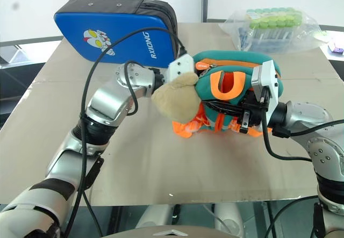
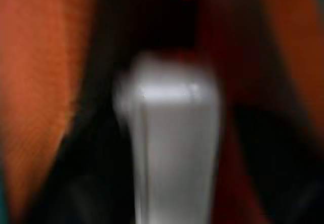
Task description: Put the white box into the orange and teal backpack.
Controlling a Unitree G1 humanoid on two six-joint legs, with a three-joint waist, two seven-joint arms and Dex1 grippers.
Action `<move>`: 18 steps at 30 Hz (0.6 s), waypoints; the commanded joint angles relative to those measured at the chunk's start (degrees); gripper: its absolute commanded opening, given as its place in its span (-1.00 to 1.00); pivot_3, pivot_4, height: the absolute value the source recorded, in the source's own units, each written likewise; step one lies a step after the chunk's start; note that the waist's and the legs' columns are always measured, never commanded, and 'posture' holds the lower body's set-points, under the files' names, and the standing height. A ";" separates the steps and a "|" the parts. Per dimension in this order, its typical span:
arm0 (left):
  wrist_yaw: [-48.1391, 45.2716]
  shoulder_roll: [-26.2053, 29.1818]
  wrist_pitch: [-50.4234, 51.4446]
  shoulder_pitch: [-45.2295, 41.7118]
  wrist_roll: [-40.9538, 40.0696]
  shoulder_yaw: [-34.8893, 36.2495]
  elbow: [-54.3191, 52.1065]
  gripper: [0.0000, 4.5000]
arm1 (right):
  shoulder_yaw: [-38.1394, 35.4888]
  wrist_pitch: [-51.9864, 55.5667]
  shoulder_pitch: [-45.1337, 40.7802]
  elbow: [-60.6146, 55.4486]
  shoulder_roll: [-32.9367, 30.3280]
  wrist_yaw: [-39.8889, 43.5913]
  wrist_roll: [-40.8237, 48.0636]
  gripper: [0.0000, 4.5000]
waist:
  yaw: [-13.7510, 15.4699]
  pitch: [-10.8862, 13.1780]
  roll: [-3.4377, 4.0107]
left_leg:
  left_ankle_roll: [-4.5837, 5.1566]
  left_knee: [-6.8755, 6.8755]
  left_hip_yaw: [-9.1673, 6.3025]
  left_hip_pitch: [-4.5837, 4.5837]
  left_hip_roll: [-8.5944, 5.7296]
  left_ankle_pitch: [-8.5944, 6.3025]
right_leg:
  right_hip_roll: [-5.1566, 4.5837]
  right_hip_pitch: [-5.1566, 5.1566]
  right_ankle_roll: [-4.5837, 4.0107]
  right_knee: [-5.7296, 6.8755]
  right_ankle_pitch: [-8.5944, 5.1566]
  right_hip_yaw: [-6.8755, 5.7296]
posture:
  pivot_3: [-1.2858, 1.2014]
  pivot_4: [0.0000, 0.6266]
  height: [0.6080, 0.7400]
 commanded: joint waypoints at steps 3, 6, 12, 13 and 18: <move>-2.07 9.81 24.46 0.46 -20.97 20.04 -4.10 0.95 | 0.26 -1.80 -0.12 0.45 1.12 -2.29 -2.25 -1.00 | -1.01 0.01 0.01 | 0.01 0.07 -0.01 0.00 -0.01 -0.01 | 0.03 -0.05 0.01 0.15 -0.01 -0.01 | 0.03 -0.52 1.00; -5.09 17.10 37.50 2.15 -31.82 27.01 -5.00 0.95 | 1.31 -2.43 -1.57 1.79 2.01 -2.78 -3.92 -1.00 | -1.15 0.01 0.00 | 0.01 0.14 0.01 0.02 -0.03 -0.01 | 0.03 0.00 0.02 0.19 -0.02 -0.02 | 0.03 -0.52 1.00; 5.57 11.82 52.05 2.96 -45.47 33.68 -8.34 0.95 | 2.40 -1.88 -5.32 3.06 3.05 -3.65 -4.90 -1.00 | -0.09 0.00 -0.02 | 0.00 0.23 -0.13 0.03 -0.04 0.00 | 0.02 0.07 0.01 0.23 -0.02 -0.10 | 0.03 -0.52 1.00; 8.38 9.46 53.15 2.65 -46.51 34.29 -8.37 0.95 | 2.38 -1.74 -5.59 3.06 3.03 -3.63 -4.80 -1.00 | 0.15 0.00 -0.02 | 0.00 0.24 -0.13 0.03 -0.04 0.00 | 0.01 0.08 0.01 0.25 -0.01 -0.09 | 0.03 -0.52 1.00; 24.03 -4.88 53.69 2.26 -47.96 34.33 -9.39 0.95 | 2.58 0.18 -6.23 1.25 2.59 -4.63 -3.51 -1.00 | 0.56 -0.01 -0.04 | -0.22 0.26 -0.09 0.03 -0.05 0.12 | -0.01 0.06 -0.02 0.31 0.00 -0.05 | 0.03 -0.52 1.00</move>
